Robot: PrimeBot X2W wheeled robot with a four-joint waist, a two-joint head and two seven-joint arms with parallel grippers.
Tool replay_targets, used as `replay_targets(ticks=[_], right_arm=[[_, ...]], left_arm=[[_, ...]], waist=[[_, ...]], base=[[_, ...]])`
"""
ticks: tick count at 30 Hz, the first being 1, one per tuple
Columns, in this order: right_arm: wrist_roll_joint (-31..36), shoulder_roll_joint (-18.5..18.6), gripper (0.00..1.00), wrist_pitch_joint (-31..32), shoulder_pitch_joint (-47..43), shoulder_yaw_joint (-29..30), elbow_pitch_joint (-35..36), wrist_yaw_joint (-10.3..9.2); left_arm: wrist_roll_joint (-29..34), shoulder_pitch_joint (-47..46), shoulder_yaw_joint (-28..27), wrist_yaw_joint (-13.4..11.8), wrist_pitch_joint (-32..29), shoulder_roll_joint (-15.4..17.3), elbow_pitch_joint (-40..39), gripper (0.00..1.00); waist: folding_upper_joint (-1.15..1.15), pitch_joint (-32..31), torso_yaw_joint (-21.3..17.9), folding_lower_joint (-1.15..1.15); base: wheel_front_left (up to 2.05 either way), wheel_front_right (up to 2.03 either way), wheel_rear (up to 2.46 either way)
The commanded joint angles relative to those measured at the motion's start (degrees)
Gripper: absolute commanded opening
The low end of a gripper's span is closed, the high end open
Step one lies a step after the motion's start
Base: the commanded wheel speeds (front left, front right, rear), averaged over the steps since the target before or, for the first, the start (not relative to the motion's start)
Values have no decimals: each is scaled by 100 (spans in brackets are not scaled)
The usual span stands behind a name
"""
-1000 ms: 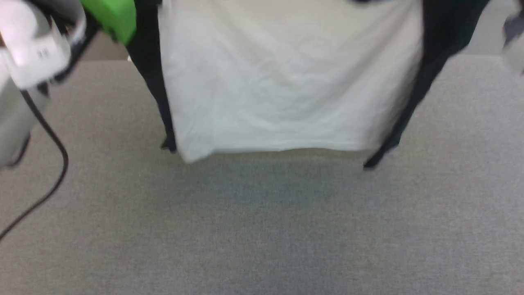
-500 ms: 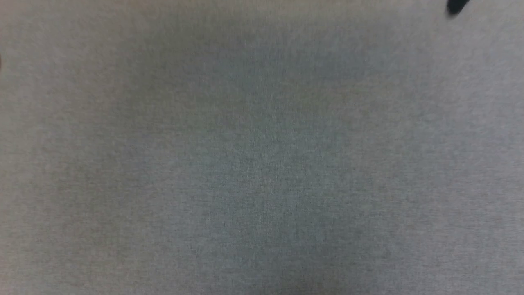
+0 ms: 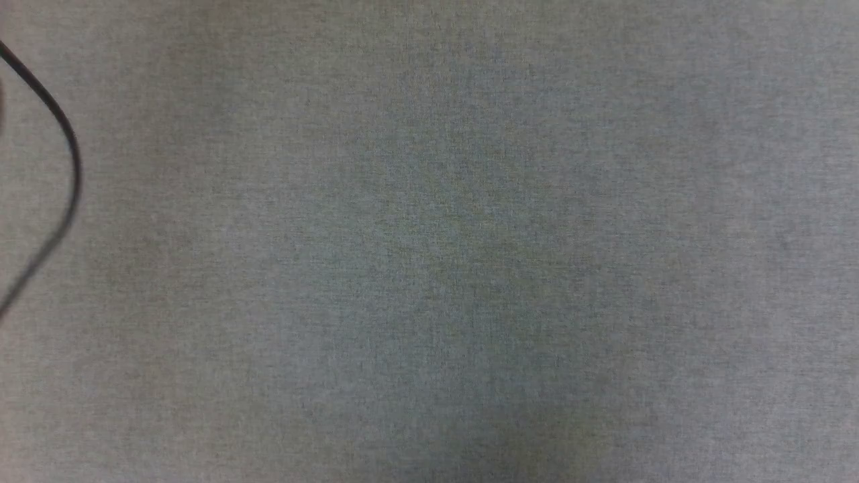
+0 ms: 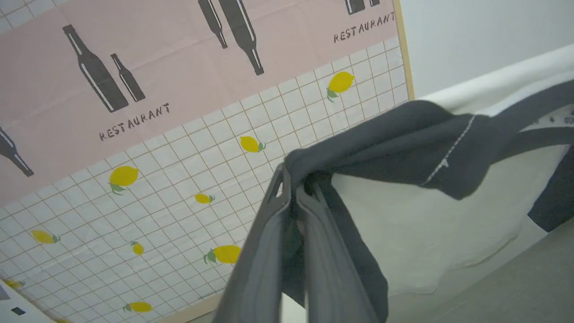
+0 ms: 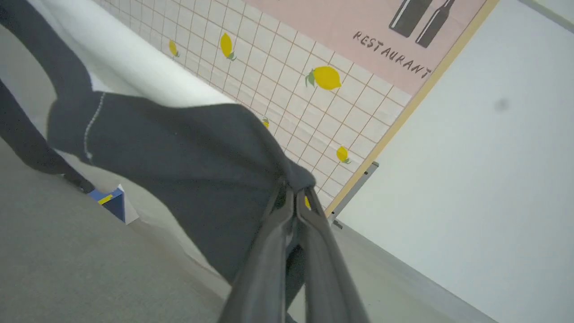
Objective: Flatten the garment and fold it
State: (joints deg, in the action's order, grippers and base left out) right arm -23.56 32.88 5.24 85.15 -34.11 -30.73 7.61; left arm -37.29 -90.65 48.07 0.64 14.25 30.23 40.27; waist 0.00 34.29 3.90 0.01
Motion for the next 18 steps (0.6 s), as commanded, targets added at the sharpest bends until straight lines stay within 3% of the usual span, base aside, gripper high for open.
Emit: replay_targets(ticks=[1,10,18], right_arm=[[-119,15,0,-98,-231,-86,-29,-12],[-970,462,0,-438,-2384,-780,503,-12],[-1451,912,0,-295,-4473,-1319,1313,-12]], left_arm=[[-10,283,-25,-12,47,39,-15,0],[-96,3256,-451,-362,72,216,-1294,0],[-300,5905,-280,-814,73,557,-2211,0]], waist=[[0,-283,-53,-1],[0,-1406,-26,-1],[0,-2340,-151,-1]], base=[[0,0,0],[0,0,0],[0,0,0]])
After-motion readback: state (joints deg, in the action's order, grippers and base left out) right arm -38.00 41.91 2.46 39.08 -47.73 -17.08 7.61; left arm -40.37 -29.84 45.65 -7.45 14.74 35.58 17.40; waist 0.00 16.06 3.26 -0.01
